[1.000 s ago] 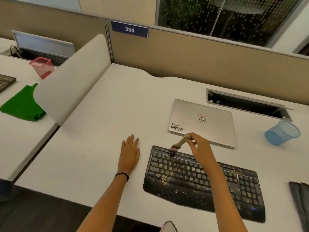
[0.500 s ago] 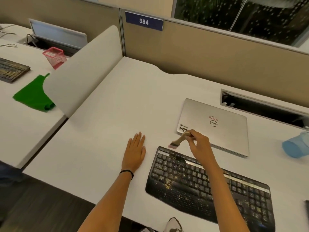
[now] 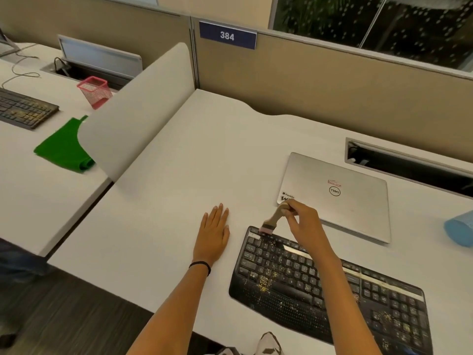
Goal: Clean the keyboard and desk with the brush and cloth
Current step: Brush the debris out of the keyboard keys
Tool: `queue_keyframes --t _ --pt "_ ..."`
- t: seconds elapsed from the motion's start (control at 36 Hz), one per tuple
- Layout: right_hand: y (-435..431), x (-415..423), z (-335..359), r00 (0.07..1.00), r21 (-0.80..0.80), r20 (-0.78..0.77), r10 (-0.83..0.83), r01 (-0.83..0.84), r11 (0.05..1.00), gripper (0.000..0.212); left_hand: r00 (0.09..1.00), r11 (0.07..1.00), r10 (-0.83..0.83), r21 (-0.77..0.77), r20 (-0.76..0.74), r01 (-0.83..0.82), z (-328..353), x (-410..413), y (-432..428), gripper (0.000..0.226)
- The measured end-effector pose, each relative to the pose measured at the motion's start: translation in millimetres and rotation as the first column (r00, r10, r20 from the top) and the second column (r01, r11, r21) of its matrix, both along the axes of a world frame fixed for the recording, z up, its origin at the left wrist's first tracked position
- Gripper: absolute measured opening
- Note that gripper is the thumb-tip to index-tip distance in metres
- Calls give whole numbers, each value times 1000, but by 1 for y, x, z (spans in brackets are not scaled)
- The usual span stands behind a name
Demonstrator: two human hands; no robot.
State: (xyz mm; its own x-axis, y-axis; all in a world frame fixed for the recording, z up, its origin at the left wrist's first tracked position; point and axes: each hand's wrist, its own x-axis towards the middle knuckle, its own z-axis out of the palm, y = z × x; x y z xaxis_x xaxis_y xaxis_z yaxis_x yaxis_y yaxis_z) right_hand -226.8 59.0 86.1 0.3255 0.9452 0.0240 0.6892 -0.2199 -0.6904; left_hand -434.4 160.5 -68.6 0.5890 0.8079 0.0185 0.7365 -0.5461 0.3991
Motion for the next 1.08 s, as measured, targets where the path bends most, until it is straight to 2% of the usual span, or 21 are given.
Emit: queue_keyframes --t 0.17,0.28,0.44,0.58,0.78,0.92,1.08 --pt "-3 -3 -2 997 63 16 -74 73 995 12 1000 1000 5 3 -15 -5 0 0 0 55" --pt "-7 -6 0 999 31 4 -32 32 999 13 1000 1000 3 5 -10 -3 -1 0 0 54" --pt "-8 -5 -5 996 65 -9 -93 94 993 14 1000 1000 2 16 -3 -2 -2 0 1 55" --pt "-8 -10 -2 999 60 -6 -54 54 997 12 1000 1000 4 20 8 -4 -2 1 1 55" --pt "-6 -8 -4 997 104 -20 -77 79 991 14 1000 1000 0 15 7 0 -3 0 1 55" --pt "-6 -7 -6 998 60 -52 -44 47 997 13 1000 1000 5 10 9 -5 -2 1 1 55" --pt "-1 -1 -9 994 85 -74 -82 88 993 12 1000 1000 1 18 11 -2 -1 1 0 56"
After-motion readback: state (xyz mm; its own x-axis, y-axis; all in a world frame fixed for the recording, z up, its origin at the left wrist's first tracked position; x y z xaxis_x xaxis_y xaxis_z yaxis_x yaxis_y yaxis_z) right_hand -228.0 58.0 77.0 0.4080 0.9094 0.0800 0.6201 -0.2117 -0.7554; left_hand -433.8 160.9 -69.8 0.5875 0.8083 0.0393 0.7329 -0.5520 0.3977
